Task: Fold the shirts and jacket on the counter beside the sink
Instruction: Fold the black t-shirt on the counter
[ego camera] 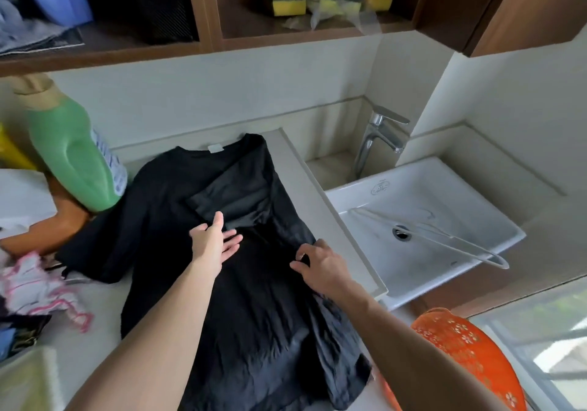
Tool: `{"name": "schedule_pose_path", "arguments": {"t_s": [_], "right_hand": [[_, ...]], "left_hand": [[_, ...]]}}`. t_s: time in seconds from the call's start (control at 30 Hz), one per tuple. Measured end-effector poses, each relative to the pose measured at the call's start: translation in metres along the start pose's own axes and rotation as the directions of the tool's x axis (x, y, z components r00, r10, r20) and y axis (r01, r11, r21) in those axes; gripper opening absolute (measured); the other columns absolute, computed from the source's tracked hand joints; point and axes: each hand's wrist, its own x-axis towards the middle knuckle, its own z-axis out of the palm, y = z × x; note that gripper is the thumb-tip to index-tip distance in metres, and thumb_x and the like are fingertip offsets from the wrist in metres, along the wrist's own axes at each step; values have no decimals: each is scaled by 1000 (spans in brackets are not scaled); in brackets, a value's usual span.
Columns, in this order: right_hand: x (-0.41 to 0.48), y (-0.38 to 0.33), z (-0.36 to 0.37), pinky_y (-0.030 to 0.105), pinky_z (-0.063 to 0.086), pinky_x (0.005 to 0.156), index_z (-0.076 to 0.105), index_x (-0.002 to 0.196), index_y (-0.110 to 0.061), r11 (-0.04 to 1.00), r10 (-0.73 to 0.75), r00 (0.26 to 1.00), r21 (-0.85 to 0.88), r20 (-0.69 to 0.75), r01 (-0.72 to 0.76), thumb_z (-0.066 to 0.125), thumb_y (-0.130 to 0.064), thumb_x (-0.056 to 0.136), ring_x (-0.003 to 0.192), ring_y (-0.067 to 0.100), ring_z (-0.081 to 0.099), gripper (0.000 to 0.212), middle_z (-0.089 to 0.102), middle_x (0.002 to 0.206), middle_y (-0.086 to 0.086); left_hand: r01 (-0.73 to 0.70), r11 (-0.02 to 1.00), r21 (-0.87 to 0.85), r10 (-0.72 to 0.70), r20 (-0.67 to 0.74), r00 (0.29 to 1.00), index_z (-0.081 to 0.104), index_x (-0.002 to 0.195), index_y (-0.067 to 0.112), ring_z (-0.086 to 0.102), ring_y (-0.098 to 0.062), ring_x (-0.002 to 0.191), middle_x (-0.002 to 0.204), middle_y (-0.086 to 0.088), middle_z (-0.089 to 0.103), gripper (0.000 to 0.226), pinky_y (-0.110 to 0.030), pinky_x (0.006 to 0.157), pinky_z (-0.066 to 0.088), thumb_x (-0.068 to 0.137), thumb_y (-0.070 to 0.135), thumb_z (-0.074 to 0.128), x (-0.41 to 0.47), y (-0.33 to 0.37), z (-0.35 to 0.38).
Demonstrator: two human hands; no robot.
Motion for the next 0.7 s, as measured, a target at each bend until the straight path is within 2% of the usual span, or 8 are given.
{"name": "schedule_pose_path", "arguments": {"t_s": [0.07, 0.17, 0.3, 0.4, 0.47, 0.53, 0.6, 0.7], "right_hand": [[21, -7, -3, 32, 47, 85, 64, 110, -28, 997, -54, 990, 44, -130, 60, 54, -40, 98, 99, 24, 59, 19, 52, 111, -2], [48, -20, 2, 34, 43, 99, 61, 124, -26, 978, -198, 952, 13, -234, 207, 54, -28, 98, 118, 23, 50, 27, 53, 127, -1], [73, -34, 20, 41, 28, 118, 40, 146, -28, 959, -283, 941, -48, -186, 279, 51, -29, 98, 147, 24, 24, 49, 27, 160, 1], [85, -33, 35, 42, 9, 122, 25, 154, -31, 951, -285, 956, -144, -66, 273, 42, -41, 102, 153, 21, 3, 56, 8, 166, 1], [90, -32, 41, 42, 3, 123, 24, 154, -32, 940, -282, 959, -206, -16, 273, 37, -47, 103, 154, 20, -2, 55, 5, 167, 0], [93, -34, 43, 42, 6, 123, 31, 151, -32, 949, -268, 961, -189, -68, 251, 36, -48, 103, 153, 20, 2, 51, 12, 166, 0], [97, -40, 42, 42, 12, 123, 38, 146, -30, 965, -244, 951, -150, -188, 217, 35, -46, 103, 153, 20, 10, 46, 19, 164, -1], [107, -49, 42, 42, 16, 124, 35, 150, -27, 966, -244, 923, -156, -299, 205, 34, -39, 105, 153, 19, 12, 46, 20, 164, -1]], "left_hand": [[17, 1000, -12, -18, -88, 996, 40, 137, 13, 76, -29, 77, 106, -21, 70, 60, -36, 65, 61, 95, 50, 60, 9, 8, -7], [-28, 999, 24, 31, -136, 990, 27, 149, 18, 75, -29, 82, 109, -22, 69, 68, -39, 73, 61, 96, 43, 62, 21, 18, -13], [-142, 986, 90, 155, -151, 976, 20, 154, 30, 71, -22, 90, 132, -16, 58, 77, -37, 82, 58, 94, 29, 68, 35, 31, -10], [-168, 972, 162, 200, -210, 957, 23, 154, 33, 71, -18, 86, 144, -10, 41, 83, -30, 65, 58, 89, 28, 74, 49, 38, -7], [-171, 948, 267, 226, -194, 955, 23, 154, 32, 69, -15, 77, 143, -7, 40, 86, -26, 54, 52, 87, 32, 76, 57, 40, -6], [-157, 932, 325, 211, -137, 968, 25, 154, 29, 64, -14, 69, 134, -6, 52, 85, -25, 53, 48, 86, 33, 76, 65, 42, -9], [-98, 925, 367, 154, -126, 980, 39, 148, 19, 54, -13, 58, 116, -9, 63, 74, -23, 48, 44, 85, 32, 76, 77, 46, -11], [-112, 888, 446, 159, -68, 985, 65, 116, 4, 42, -11, 44, 68, -3, 58, 37, -21, 39, 34, 85, 21, 74, 94, 52, -12]]}}
